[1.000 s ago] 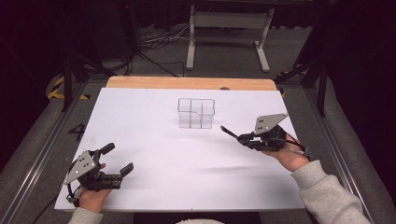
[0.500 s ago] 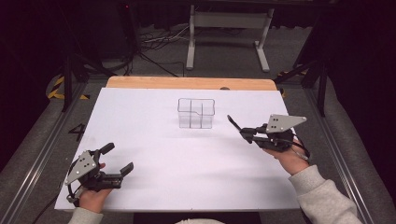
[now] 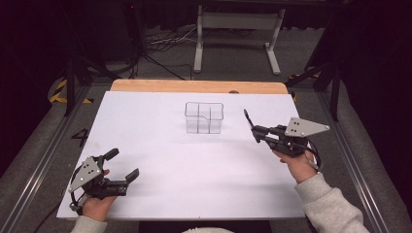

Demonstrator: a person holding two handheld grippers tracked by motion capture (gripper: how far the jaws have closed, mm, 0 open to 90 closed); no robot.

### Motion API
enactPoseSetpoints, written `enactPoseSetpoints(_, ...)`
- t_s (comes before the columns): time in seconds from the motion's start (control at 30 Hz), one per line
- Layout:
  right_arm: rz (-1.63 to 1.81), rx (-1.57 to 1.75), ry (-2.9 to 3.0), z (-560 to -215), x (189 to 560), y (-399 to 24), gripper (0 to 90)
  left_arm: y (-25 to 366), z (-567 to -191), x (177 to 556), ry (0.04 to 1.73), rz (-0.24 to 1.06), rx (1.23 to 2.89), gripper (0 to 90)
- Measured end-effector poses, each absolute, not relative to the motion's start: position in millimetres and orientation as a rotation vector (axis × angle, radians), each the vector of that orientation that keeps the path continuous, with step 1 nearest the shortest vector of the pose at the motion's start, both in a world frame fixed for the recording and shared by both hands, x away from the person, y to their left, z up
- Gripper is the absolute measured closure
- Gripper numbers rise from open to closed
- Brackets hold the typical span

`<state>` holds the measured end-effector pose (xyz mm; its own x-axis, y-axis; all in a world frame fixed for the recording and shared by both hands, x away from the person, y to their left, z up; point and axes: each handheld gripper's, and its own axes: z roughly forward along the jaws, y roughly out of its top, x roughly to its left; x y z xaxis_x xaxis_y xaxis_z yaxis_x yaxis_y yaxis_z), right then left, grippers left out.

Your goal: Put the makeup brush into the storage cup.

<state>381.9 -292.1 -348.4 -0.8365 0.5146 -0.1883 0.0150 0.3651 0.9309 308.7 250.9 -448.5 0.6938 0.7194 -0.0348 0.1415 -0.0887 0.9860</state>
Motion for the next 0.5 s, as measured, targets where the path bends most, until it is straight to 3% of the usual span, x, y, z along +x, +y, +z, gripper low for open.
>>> enactPoseSetpoints(0.5, 1.568, 0.5, 2.073, -346.8, 389.0, -286.4, 79.2, 250.2, -448.7, 308.8, 0.722, 0.584, 1.616, 0.3)
